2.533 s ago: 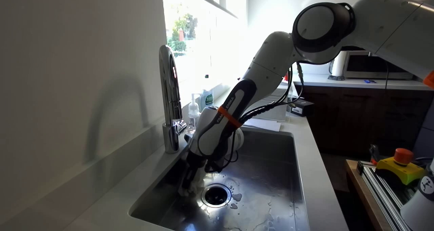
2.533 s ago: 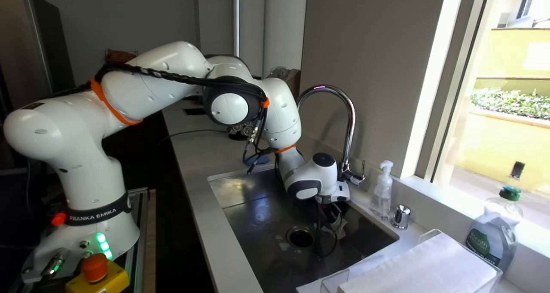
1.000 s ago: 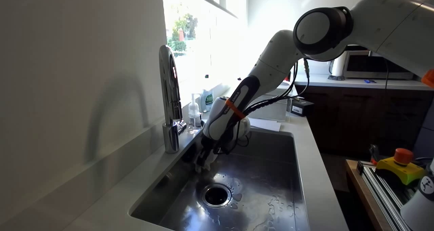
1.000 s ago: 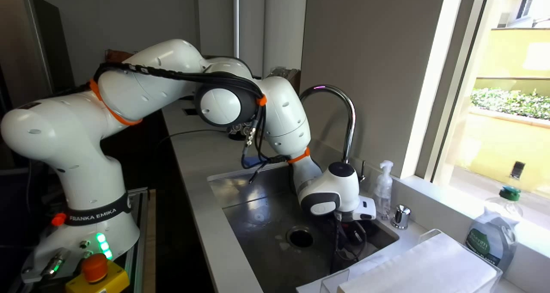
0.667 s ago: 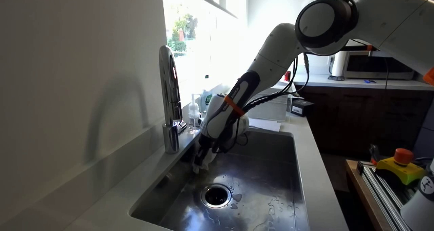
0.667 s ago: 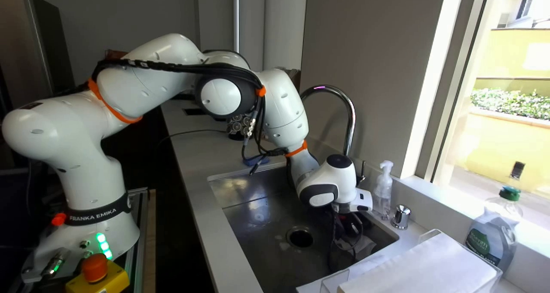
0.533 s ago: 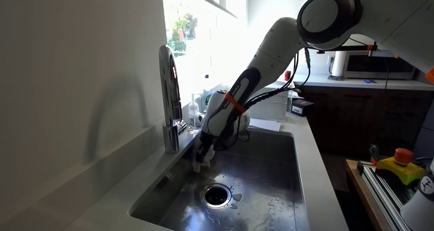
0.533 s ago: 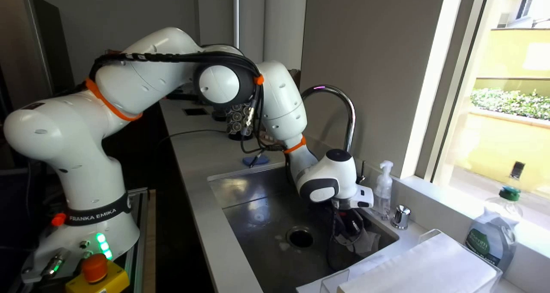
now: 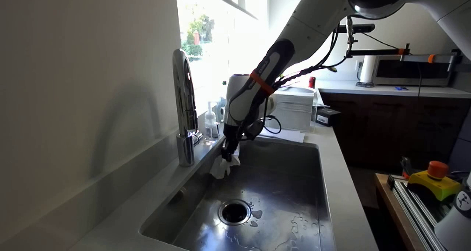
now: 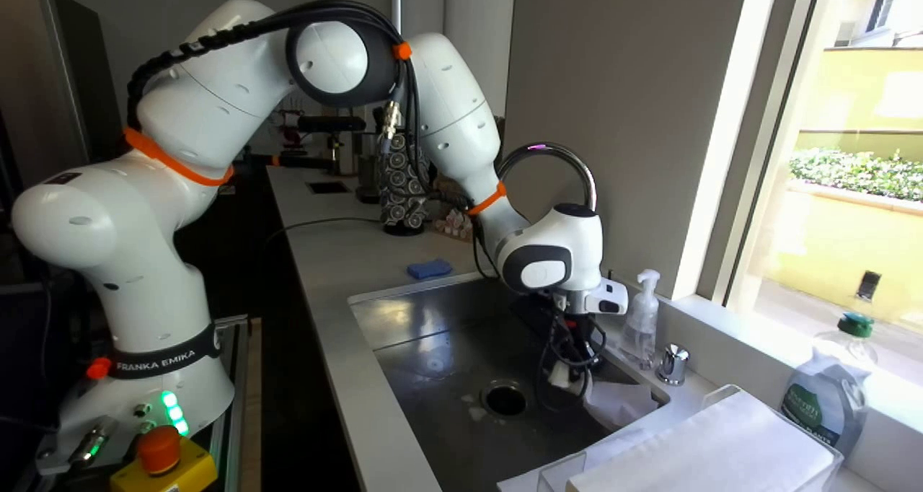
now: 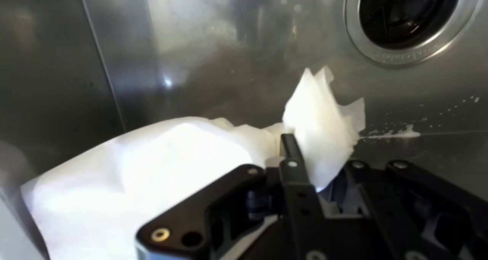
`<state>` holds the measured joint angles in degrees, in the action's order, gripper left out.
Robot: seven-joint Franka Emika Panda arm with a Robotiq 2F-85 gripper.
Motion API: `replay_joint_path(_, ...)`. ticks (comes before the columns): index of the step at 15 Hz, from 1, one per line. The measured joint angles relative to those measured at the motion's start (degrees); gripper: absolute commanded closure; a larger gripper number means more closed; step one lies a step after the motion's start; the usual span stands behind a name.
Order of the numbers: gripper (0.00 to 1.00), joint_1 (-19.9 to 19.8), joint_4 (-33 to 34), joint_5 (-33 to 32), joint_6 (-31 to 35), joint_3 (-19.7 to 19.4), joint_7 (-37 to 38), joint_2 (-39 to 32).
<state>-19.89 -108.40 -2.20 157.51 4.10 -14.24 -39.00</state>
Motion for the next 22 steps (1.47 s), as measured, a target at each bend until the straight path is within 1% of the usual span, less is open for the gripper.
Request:
replay_joint_path(3, 0.98, 0.52, -2.39, 1.27, -3.56, -0.89, 0.02, 4.81)
replay_joint_path(5, 0.98, 0.90, -3.98, 2.21, -4.58, -1.69, 0.17, 7.86)
replay_joint_path(9, 0.98, 2.37, -6.68, 2.85, -4.79, -4.65, 2.56, 12.95)
replay_joint_path(14, 0.98, 3.70, -8.65, 3.12, -4.79, -7.81, 5.97, 16.94)
replay_joint_path(22, 0.98, 5.12, -9.36, 3.09, -4.15, -12.13, 12.03, 22.17)
